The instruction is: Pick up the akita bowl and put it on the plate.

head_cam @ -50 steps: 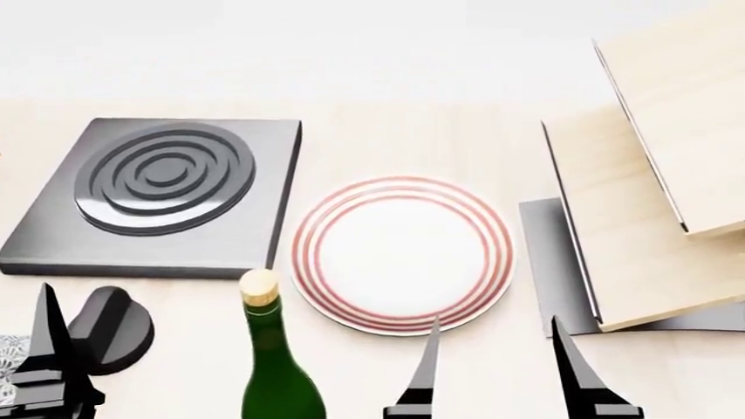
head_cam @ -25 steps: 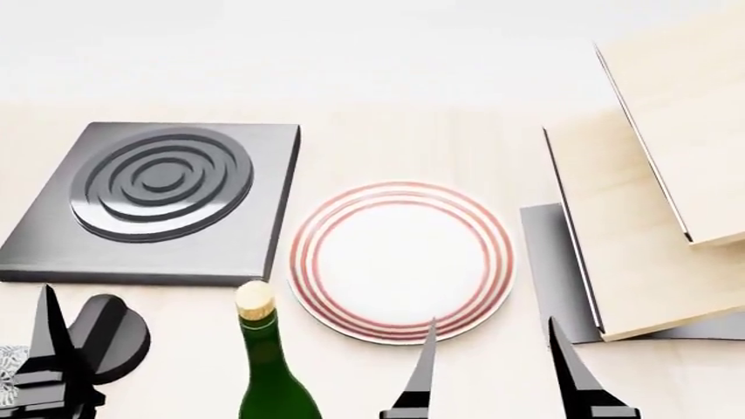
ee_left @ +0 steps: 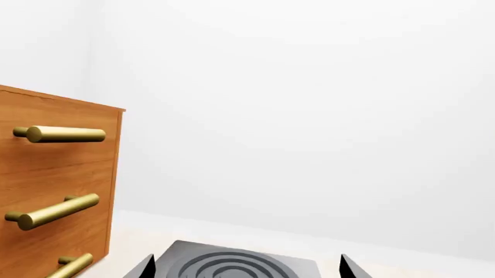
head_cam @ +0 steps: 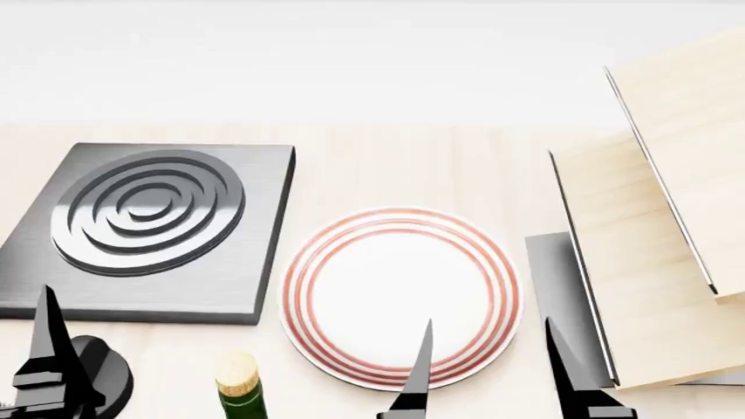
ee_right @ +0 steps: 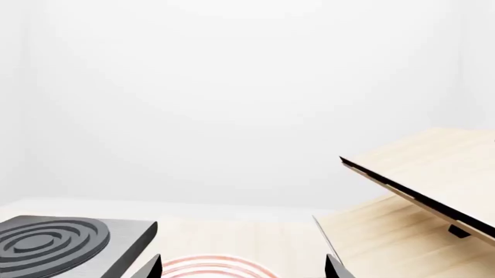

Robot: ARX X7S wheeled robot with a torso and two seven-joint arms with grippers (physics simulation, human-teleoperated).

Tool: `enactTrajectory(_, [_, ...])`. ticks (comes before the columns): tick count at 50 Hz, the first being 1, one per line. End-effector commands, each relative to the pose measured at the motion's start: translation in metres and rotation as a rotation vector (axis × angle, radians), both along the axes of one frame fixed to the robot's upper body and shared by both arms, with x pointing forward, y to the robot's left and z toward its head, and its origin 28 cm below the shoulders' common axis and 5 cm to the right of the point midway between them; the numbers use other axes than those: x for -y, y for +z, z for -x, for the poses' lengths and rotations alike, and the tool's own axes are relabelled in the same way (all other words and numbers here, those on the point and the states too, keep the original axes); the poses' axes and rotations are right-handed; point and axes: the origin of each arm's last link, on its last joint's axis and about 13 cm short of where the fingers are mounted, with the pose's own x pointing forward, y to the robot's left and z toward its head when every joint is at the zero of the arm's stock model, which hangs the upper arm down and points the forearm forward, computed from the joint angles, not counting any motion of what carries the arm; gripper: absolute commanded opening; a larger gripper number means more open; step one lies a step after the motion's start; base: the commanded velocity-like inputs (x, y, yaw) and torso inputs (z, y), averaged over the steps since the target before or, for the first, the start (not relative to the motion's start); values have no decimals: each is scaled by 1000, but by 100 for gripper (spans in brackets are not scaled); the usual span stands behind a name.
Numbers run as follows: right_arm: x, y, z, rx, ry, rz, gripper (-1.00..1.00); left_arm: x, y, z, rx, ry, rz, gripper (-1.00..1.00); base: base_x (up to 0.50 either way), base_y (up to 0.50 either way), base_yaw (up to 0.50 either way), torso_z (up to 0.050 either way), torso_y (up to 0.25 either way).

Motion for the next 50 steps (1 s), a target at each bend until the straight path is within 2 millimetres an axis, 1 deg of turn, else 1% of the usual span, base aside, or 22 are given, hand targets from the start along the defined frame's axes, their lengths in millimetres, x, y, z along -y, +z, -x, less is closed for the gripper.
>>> enactTrajectory(1, [0, 0, 0, -5, 3, -2, 100, 0, 0, 0, 1, 1, 2, 100, 0, 0, 0, 0, 0])
enactTrajectory(50, [-1, -1, 0, -7, 6, 0, 100, 0, 0, 1, 2, -1, 1, 100, 36, 0, 0, 0, 0])
